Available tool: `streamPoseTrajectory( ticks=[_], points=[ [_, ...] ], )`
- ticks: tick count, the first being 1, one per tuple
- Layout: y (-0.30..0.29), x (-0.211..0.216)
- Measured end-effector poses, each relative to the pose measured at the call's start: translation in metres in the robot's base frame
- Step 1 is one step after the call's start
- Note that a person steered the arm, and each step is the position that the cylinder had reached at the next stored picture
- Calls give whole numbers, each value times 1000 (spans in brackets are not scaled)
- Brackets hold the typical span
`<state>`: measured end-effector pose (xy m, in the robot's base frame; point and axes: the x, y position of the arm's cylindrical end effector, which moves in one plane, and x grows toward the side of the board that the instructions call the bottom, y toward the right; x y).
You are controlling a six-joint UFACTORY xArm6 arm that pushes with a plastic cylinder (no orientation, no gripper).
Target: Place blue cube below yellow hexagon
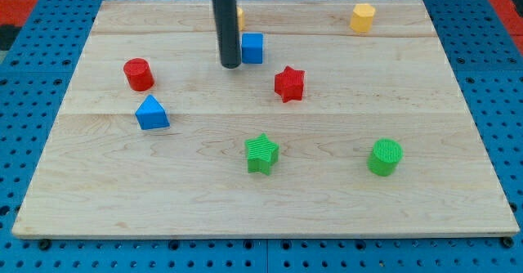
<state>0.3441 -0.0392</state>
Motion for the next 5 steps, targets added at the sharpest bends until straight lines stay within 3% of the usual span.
streamPoseTrajectory(
  ticks=[3, 5],
  points=[
    [73, -24],
    [73, -24]
  ],
)
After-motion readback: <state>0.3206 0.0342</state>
